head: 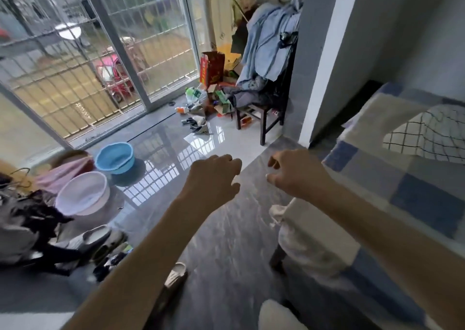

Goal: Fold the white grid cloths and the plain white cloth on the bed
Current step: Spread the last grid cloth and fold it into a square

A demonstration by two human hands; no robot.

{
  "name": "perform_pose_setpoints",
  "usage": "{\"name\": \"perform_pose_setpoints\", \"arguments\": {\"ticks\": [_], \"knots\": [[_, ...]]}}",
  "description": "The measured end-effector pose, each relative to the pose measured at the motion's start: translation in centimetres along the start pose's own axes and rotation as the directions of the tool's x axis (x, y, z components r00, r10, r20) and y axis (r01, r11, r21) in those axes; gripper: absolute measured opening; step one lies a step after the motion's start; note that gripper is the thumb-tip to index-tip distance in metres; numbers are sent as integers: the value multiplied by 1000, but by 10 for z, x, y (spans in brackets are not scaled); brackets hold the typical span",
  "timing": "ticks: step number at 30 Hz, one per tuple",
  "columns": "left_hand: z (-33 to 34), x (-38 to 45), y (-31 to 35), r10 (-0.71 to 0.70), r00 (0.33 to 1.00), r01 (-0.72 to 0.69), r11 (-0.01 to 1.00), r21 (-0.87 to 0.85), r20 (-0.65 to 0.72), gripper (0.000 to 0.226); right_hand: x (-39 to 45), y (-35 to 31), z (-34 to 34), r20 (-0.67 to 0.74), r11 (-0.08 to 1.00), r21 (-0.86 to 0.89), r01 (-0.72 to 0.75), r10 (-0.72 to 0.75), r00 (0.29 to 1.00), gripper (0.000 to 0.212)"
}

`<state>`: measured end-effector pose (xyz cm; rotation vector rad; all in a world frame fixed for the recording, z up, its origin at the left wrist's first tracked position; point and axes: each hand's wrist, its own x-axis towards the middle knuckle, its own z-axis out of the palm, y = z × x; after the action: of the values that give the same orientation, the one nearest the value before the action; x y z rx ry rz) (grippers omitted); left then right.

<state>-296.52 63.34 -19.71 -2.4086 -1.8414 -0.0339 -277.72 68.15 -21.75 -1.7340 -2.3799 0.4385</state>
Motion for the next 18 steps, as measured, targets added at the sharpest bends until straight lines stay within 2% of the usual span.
{"name": "perform_pose_setpoints", "arguments": {"ticks": [7, 18], "knots": [[21, 57, -52, 27, 999, -25, 998, -62, 25, 26, 75, -6, 5, 38, 996, 73, -56, 53, 998, 28], [14, 234, -149, 58, 997, -56, 997, -60, 49, 28, 262, -2, -20, 25, 985, 113, -128, 126, 992, 28]]}}
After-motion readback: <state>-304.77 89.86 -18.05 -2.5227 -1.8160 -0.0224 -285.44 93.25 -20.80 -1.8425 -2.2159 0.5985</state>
